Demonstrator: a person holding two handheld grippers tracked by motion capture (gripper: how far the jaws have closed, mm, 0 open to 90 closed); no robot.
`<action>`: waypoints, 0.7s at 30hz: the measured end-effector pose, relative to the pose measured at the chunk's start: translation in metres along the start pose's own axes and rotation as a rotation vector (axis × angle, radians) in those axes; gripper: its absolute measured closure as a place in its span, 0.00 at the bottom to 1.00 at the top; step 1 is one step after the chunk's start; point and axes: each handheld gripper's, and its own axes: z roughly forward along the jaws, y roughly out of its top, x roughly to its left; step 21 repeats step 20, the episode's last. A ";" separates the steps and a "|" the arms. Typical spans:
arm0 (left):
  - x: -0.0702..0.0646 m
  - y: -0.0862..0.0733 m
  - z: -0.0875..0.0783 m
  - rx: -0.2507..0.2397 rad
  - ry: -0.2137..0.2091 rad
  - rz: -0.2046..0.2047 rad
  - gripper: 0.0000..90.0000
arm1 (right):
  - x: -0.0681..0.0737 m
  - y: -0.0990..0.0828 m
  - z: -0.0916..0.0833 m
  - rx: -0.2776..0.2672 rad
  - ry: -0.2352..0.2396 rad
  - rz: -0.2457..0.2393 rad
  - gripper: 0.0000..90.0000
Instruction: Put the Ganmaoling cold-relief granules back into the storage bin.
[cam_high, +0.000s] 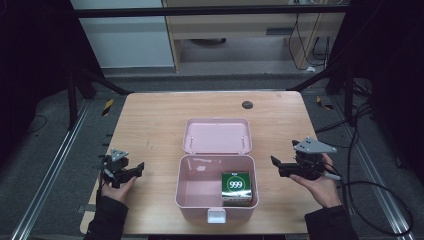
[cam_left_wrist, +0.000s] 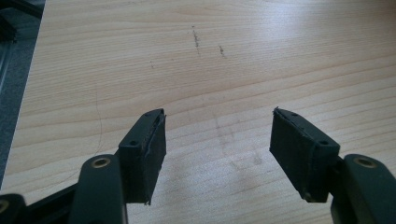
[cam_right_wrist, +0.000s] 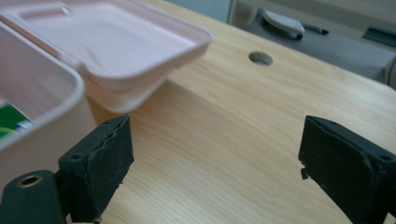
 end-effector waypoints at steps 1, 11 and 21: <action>0.000 0.000 0.000 0.000 0.000 0.000 0.38 | 0.000 0.000 0.000 0.000 0.000 0.000 0.11; -0.002 0.000 0.002 0.005 0.013 0.017 0.33 | -0.017 -0.030 0.018 0.052 -0.073 0.073 0.09; -0.001 -0.001 0.004 0.007 0.018 0.020 0.28 | -0.027 -0.054 0.029 0.123 -0.101 0.110 0.08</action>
